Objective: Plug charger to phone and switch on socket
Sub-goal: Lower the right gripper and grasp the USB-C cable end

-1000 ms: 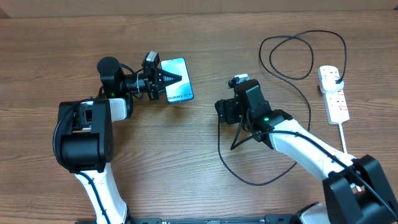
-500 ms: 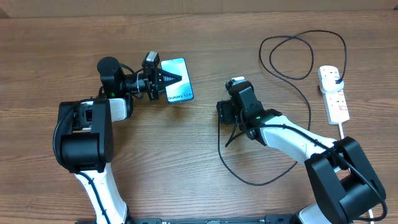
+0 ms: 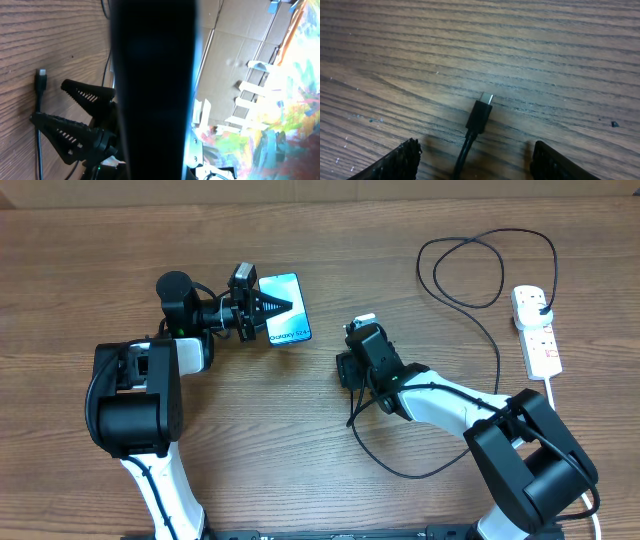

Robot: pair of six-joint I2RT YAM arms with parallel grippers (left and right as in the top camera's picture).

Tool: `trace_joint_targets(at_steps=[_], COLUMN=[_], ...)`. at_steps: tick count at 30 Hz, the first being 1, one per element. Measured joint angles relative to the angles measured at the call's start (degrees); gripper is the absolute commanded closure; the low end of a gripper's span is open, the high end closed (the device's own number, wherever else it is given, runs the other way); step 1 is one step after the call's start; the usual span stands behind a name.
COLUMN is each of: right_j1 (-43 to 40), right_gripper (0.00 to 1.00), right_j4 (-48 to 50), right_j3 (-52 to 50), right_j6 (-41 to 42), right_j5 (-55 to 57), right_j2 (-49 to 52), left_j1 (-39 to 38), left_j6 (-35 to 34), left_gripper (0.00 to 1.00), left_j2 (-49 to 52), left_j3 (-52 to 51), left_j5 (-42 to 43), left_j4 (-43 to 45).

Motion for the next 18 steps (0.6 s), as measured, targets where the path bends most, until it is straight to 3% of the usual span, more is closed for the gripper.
trace_joint_targets(at_steps=[18], right_j1=[0.63], right_gripper=[0.43], right_j4=[0.15], right_j3=[3.13], right_j6=[6.03], right_j5=[4.09], right_j2=[3.61], left_j1=[0.00], left_j6=[0.00], left_gripper=[0.95], left_j2=[0.00], left_j3=[0.00], left_j5=[0.00], left_j4=[0.02])
